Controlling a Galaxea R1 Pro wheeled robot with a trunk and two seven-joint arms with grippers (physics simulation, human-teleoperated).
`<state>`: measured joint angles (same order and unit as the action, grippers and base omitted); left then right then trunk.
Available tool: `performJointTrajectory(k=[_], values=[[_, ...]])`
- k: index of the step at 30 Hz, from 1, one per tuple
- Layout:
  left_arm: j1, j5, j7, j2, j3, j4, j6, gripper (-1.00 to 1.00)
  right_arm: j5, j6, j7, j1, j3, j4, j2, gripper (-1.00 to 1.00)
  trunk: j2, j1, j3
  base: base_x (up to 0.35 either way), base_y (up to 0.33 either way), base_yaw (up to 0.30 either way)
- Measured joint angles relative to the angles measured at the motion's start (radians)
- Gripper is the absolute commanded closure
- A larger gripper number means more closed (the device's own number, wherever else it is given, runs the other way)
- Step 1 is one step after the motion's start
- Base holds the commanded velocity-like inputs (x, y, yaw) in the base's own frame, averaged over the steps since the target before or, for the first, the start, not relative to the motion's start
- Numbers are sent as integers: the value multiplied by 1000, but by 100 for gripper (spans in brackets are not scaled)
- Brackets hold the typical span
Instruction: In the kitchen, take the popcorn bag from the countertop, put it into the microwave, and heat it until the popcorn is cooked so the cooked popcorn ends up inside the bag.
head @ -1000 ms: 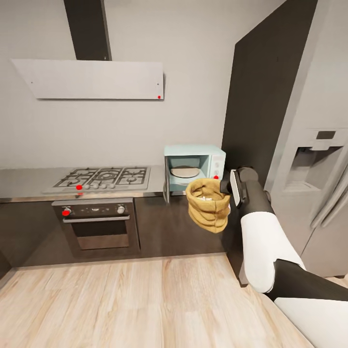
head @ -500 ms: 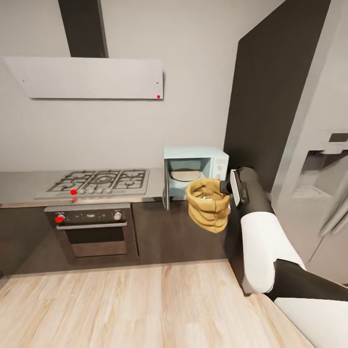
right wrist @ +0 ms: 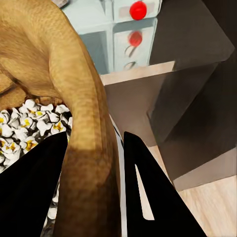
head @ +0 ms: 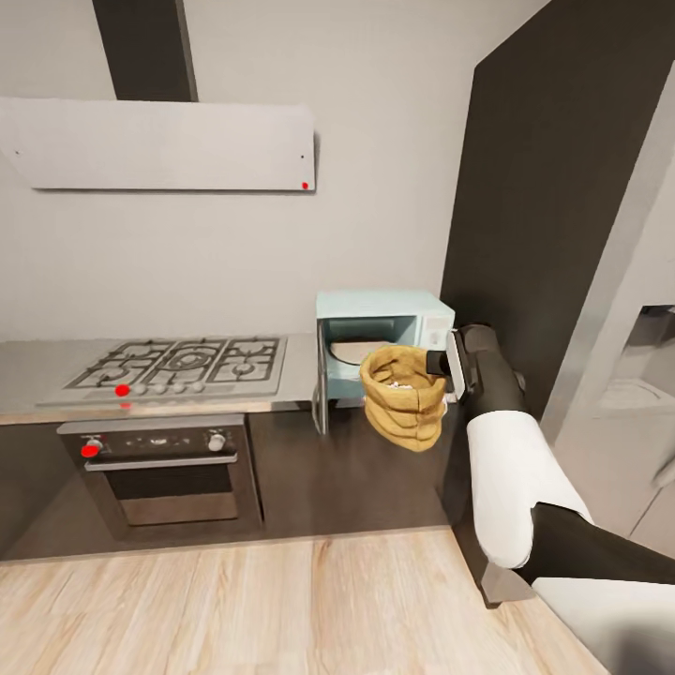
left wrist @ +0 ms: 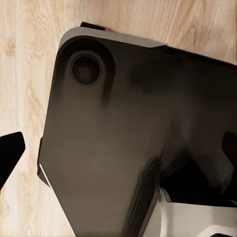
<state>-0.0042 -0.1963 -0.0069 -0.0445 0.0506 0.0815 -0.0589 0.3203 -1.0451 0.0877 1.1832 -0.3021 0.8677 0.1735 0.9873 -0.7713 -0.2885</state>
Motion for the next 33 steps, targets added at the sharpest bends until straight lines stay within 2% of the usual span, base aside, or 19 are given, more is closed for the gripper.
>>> performJointTrajectory(k=[32,33], values=[[0,-2,0,0,0,1,0,-100,-9,0,-1,-8,-1,1,0,100,0,0,0,317,0,0],[0,-2,0,0,0,1,0,-100,2,0,-2,-2,-1,-13,0,100,0,0,0,97,0,0]])
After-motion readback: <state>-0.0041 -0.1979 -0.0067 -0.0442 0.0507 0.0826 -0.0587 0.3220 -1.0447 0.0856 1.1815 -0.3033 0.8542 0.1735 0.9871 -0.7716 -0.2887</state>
